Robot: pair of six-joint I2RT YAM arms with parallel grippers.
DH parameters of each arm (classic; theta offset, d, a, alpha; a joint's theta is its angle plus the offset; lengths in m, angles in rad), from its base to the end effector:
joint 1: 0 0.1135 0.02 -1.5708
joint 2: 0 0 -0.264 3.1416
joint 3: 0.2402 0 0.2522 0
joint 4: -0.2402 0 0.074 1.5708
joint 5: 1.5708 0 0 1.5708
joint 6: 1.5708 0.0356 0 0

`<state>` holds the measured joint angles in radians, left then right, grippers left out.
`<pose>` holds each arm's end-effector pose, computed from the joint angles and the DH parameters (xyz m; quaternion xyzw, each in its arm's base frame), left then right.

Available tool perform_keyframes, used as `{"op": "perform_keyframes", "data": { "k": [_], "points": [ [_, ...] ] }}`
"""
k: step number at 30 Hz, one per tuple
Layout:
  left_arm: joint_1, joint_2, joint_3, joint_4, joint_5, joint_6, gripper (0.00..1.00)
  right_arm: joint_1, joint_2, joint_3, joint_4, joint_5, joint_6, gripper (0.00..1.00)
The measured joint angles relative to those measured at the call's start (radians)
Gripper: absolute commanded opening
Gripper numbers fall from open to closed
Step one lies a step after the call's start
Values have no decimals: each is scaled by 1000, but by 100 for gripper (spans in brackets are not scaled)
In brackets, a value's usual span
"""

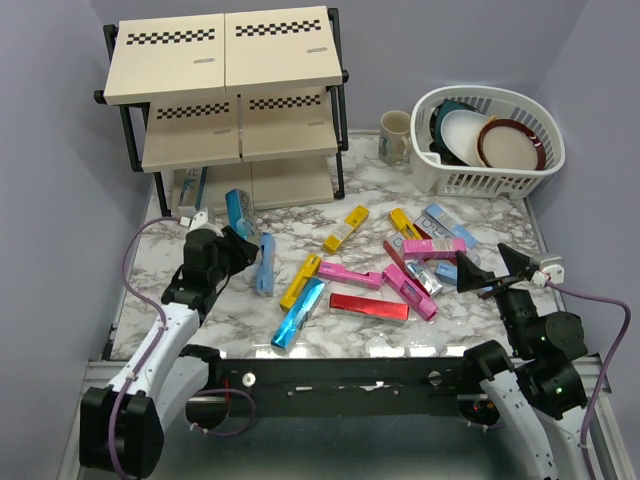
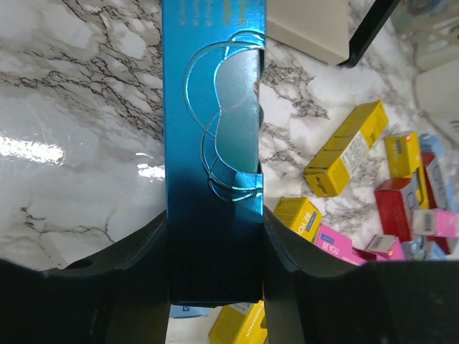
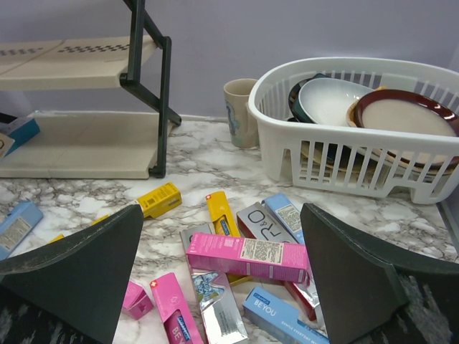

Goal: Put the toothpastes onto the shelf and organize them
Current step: Place the toothpaste on the shelf.

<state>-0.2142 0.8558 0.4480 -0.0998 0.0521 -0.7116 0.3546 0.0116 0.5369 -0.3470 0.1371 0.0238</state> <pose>0.1866 -0.0425 0.2175 -0.1993 0.8384 -0.2464 0.4434 0.0443 0.0112 0.3107 -0.0535 0.6398 0.1008 0.7601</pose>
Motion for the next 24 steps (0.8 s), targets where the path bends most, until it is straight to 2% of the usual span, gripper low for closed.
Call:
{"op": "perform_keyframes", "data": {
  "k": [5,10,15,24],
  "points": [
    [168,50,-68,156,173,-111,52,0,0,0,0,-11,0,100],
    [271,238,-81,367,312,-219,52,0,0,0,-1,-21,1,100],
    [279,389,-38,523,373,-270,51,0,0,0,-2,-25,1,100],
    [308,599,52,742,396,-338,50,0,0,0,-3,-29,1,100]
  ]
}}
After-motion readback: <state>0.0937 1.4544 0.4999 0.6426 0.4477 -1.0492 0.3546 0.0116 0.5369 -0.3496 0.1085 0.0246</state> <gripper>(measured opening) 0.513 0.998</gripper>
